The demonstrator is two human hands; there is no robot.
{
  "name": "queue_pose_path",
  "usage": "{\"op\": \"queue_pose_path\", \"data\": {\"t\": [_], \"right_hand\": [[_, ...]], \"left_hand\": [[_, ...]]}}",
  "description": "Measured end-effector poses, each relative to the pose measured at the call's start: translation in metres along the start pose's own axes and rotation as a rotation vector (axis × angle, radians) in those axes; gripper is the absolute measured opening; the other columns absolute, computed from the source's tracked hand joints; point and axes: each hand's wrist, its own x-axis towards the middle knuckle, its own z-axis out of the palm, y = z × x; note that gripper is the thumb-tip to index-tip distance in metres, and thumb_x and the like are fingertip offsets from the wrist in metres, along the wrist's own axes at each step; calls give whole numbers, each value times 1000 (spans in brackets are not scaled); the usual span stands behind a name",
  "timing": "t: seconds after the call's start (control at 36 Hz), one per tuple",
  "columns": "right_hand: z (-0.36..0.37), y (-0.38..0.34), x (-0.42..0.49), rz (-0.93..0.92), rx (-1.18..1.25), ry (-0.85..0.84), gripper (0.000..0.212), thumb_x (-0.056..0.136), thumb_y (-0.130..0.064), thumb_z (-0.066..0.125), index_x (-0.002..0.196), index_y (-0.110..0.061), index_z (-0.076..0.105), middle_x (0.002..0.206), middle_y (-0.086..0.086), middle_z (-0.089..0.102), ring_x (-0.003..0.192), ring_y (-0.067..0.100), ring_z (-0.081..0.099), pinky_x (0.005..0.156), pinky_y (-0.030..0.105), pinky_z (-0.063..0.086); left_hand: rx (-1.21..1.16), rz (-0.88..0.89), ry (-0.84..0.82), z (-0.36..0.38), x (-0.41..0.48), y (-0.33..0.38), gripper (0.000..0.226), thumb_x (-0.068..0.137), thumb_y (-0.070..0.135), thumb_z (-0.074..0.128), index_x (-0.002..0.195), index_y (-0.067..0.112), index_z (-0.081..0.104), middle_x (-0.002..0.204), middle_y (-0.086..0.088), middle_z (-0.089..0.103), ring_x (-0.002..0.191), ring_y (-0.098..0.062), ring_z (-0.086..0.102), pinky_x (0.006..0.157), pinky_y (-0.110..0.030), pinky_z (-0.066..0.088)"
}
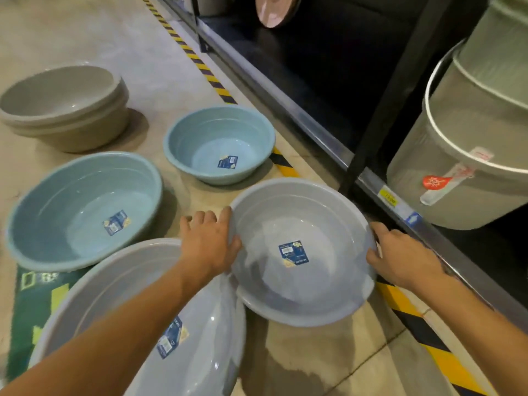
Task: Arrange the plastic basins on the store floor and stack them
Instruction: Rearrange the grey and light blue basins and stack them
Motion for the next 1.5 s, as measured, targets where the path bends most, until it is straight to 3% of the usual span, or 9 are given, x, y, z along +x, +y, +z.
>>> {"op": "queue_pose_path", "data": {"t": [0.17, 0.36, 0.56, 0.64, 0.75, 0.89, 1.06, 1.36, 1.5], "right_hand": [[20, 2, -2, -12, 170, 1, 61, 98, -39, 55, 150, -26, 25, 107, 6, 64, 86, 28, 65, 71, 44, 55], [8, 0, -5, -21, 242, 165, 62, 97, -33, 56, 152, -24, 30, 99, 6, 52, 81, 24, 52, 66, 38, 46], [-44, -34, -25, -116, 277, 313, 61, 97, -30, 58, 154, -24, 36, 115, 9, 63, 90, 27, 61, 74, 46, 60], [-64, -61, -37, -168, 268, 349, 62, 97, -34, 57, 155, -26, 35, 118, 10, 64, 94, 25, 58, 78, 45, 58], [-80, -105, -53, -260, 253, 392, 60, 97, -34, 55, 154, -25, 37, 109, 10, 62, 88, 24, 55, 74, 38, 50], [-76, -164, -74, -352, 286, 331, 62, 97, -41, 57, 154, -36, 33, 119, 0, 62, 97, 20, 62, 81, 43, 61], [-44, -204, -93, -444, 209, 328, 62, 96, -41, 51, 155, -35, 31, 112, 0, 62, 93, 18, 60, 78, 40, 59], [21, -211, -107, -419, 98, 224, 62, 100, -42, 44, 158, -31, 27, 95, -5, 53, 81, 9, 53, 68, 31, 55], [51, -207, -108, -416, 67, 217, 63, 101, -44, 41, 160, -27, 24, 102, -4, 53, 87, 12, 53, 70, 29, 56]], "left_hand": [[-171, -18, -61, 13, 8, -6, 62, 90, 44, 55, 145, 28, 31, 119, -8, 66, 115, -33, 55, 107, -51, 27], [-346, 42, 84, 0, 2, -19, 61, 87, 35, 61, 143, 26, 38, 101, -5, 65, 102, -30, 56, 99, -49, 31], [-414, 87, 226, -59, -28, -63, 68, 79, 48, 56, 142, 25, 44, 86, 4, 60, 88, -23, 56, 93, -45, 35], [-395, 79, 244, -82, -51, -98, 74, 73, 55, 49, 141, 26, 44, 93, 2, 68, 95, -26, 61, 93, -43, 34], [-355, 69, 323, -100, -90, -150, 83, 64, 63, 38, 135, 22, 48, 83, 7, 63, 95, -28, 65, 90, -43, 40], [-296, 17, 304, -105, -149, -209, 77, 71, 60, 46, 137, 21, 43, 86, 4, 64, 88, -28, 64, 85, -47, 52], [-256, -40, 302, -71, -205, -254, 78, 74, 64, 44, 138, 18, 45, 93, -6, 69, 83, -28, 62, 75, -43, 53], [-178, -81, 146, 3, -222, -261, 82, 72, 65, 32, 140, 19, 42, 103, -4, 68, 96, -27, 60, 86, -42, 41], [-177, -112, 103, 15, -217, -259, 69, 80, 56, 45, 140, 23, 39, 92, 5, 56, 99, -23, 57, 96, -43, 36]]}}
